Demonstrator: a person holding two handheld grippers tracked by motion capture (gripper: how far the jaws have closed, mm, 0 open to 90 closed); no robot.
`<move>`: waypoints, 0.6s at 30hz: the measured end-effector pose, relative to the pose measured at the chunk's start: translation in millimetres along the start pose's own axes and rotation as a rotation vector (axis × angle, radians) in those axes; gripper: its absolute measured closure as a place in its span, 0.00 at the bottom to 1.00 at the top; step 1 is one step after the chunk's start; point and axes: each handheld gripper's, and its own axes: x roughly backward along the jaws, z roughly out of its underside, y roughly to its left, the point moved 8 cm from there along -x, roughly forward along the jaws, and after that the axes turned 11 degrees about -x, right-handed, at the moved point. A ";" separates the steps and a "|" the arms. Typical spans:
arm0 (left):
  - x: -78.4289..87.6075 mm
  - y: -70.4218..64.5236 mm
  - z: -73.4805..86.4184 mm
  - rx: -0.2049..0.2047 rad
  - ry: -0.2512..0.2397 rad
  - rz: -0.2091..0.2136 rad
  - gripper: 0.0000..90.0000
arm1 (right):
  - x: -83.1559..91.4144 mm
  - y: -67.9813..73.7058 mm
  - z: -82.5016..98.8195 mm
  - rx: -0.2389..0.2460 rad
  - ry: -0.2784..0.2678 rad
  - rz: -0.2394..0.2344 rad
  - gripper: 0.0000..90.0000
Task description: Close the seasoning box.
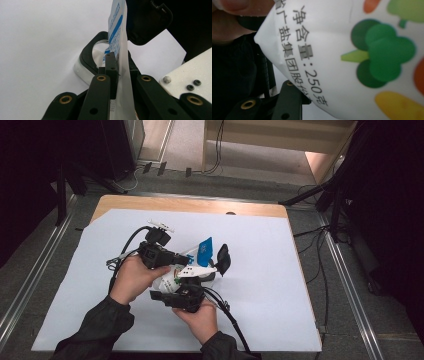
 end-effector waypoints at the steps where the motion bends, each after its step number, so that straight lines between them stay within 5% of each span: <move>1: 0.0 -0.5 -0.4 0.004 -0.005 0.003 0.97 | 0.6 0.0 -0.3 0.001 -0.002 0.001 0.74; 18: 0.7 -0.6 0.2 0.009 -0.003 0.005 0.97 | 0.7 0.7 -0.9 -0.004 -0.003 -0.010 0.75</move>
